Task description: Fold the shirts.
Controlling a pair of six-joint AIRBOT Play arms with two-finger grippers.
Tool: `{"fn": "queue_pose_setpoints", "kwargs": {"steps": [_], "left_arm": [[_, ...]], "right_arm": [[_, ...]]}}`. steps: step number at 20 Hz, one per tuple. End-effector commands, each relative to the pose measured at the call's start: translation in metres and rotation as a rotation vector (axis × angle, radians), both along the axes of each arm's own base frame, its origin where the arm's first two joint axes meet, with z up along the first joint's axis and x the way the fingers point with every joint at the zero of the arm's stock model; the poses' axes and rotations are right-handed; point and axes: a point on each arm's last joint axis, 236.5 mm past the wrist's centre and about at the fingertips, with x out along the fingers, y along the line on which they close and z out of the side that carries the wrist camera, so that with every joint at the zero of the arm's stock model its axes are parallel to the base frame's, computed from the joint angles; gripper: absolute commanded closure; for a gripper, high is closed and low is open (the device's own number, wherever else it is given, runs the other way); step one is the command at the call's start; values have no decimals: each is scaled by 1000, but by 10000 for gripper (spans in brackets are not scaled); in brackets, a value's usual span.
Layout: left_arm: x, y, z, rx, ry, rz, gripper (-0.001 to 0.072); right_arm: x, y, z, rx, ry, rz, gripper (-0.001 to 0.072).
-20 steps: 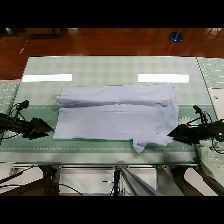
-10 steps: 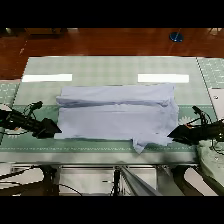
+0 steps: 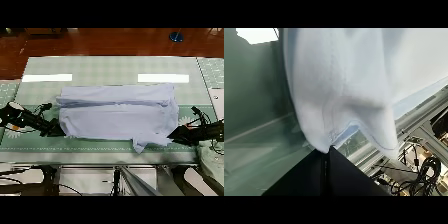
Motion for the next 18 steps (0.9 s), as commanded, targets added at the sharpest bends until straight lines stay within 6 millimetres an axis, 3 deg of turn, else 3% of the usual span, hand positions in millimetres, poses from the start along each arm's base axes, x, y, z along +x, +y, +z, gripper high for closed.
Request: {"fn": "queue_pose_setpoints", "kwargs": {"steps": [1, 7, 11, 15, 18], "left_arm": [[0, 1, -5, 18, 0, -5, 682], [-2, 0, -1, 6, 4, -13, 683], [-2, 0, -1, 6, 1, -16, 683], [-2, 0, -1, 2, -2, -22, 683], [-3, -1, -1, -1, -5, -27, 683]], "right_arm": [[-4, 0, 1, 3, 14, 9, 223], [-16, -8, -2, -45, 46, 37, 223], [-18, -30, -10, -166, 50, 18, 223], [21, -32, -11, -171, -56, -121, 225], [24, -25, -12, -144, -64, -150, 226]]}}
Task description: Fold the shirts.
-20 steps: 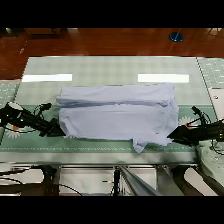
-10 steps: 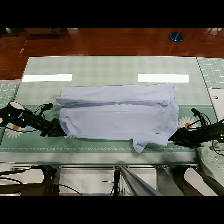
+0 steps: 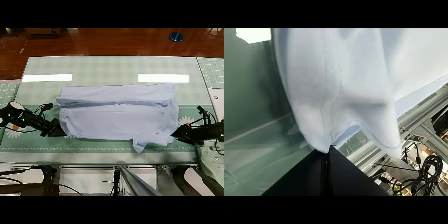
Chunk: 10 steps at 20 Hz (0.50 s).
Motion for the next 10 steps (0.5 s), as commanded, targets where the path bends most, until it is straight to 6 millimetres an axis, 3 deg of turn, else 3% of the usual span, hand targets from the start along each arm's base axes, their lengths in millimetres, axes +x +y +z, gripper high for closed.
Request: {"fn": "queue_pose_setpoints", "kwargs": {"steps": [1, 3, 6, 10], "left_arm": [[-1, 0, 0, -2, -1, -6, 683], [-1, 0, 1, -4, 0, -6, 683], [-1, 0, 1, -5, 0, -5, 683], [-1, 0, 0, -3, -1, -2, 683]], "right_arm": [[4, 3, -6, 6, -12, -48, 226], [-11, 7, -17, 9, 30, -40, 226], [-7, 12, -20, 40, 41, -71, 231], [9, 24, -21, 130, 34, -138, 417]]}}
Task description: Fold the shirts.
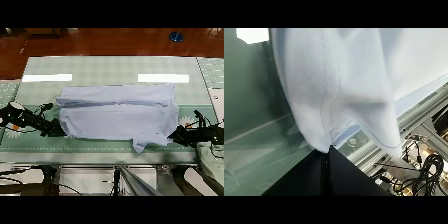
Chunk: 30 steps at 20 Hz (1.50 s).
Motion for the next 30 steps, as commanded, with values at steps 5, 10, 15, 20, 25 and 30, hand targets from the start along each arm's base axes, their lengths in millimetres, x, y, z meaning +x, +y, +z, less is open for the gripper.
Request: {"fn": "queue_pose_setpoints", "kwargs": {"steps": [5, 10, 15, 20, 25, 30], "left_arm": [[13, -7, 13, -47, -29, 25, 683], [93, -29, 102, -203, -344, 150, 684], [136, -20, 168, -166, -562, 178, 684], [173, -4, 174, -96, -655, 264, 684], [194, 6, 145, -74, -620, 330, 684], [233, 20, 133, -66, -632, 376, 684]], "right_arm": [[18, 27, 21, 164, -92, 41, 677], [78, 1, 91, 50, -344, 31, 678], [138, -16, 162, 24, -570, -45, 679], [172, -37, 177, 5, -623, -109, 679], [226, -31, 163, -6, -644, -89, 679], [287, -27, 138, -44, -656, -105, 678]]}}
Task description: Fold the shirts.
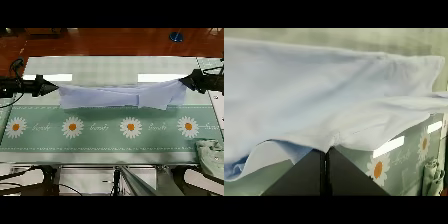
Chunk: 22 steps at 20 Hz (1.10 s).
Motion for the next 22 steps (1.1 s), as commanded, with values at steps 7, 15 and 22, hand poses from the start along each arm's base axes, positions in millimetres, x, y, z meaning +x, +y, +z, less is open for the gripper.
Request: {"fn": "queue_pose_setpoints", "kwargs": {"steps": [7, 15, 22], "left_arm": [[64, 5, -44, -14, 41, 9, 684], [78, 10, -73, -9, 71, 33, 331], [84, 101, 17, -3, -61, 127, 250]], "right_arm": [[68, 9, -74, -73, 18, -59, 678], [75, 13, -105, -91, 50, -75, 385], [25, -126, -33, -399, 130, -93, 167]]}}
